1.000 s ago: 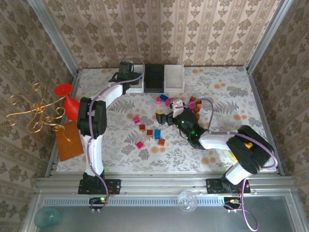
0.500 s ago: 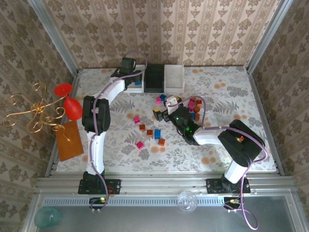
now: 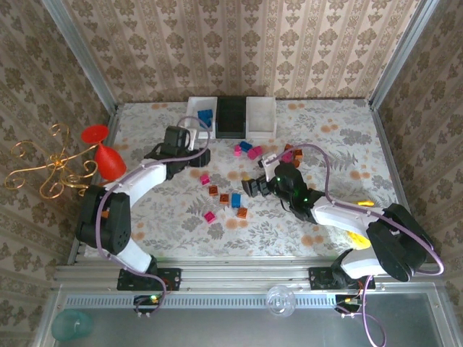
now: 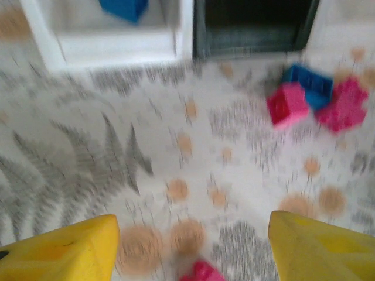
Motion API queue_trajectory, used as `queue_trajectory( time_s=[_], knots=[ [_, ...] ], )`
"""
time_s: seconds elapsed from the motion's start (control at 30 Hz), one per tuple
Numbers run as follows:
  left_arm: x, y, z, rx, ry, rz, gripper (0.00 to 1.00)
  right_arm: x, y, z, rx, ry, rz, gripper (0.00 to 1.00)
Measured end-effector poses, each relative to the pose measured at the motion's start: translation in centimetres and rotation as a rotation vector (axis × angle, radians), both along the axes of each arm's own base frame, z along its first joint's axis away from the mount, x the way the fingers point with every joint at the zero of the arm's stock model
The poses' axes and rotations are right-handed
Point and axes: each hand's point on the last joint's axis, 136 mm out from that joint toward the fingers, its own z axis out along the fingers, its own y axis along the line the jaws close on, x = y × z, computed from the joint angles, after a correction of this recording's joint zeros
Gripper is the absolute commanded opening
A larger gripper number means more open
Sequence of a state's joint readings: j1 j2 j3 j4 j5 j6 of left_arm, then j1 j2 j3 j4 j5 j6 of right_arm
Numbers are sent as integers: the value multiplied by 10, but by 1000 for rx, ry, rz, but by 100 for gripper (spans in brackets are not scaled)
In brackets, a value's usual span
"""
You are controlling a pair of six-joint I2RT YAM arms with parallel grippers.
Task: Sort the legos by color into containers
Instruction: Pick up the lego from the center of the table.
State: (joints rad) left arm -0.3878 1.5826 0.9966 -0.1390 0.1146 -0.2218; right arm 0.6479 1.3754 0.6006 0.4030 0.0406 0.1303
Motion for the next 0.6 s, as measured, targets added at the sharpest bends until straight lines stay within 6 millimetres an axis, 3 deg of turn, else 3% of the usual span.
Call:
queue_trajectory(
  time_s=[0.1, 0.2, 0.37, 0.6],
  knots=[
    [-25, -2, -27, 46, 93, -41, 71, -13, 2, -17, 13, 60, 36, 99],
    [-39, -5, -37, 73, 134, -72, 71, -18, 3, -21, 28, 81, 50, 99],
    [-46, -6, -46, 98, 159, -92, 71, -20, 2, -26, 38, 95, 43, 99],
    [-46, -4, -74, 148, 227, -108, 69, -20, 2, -24, 42, 94, 42, 99]
  ],
)
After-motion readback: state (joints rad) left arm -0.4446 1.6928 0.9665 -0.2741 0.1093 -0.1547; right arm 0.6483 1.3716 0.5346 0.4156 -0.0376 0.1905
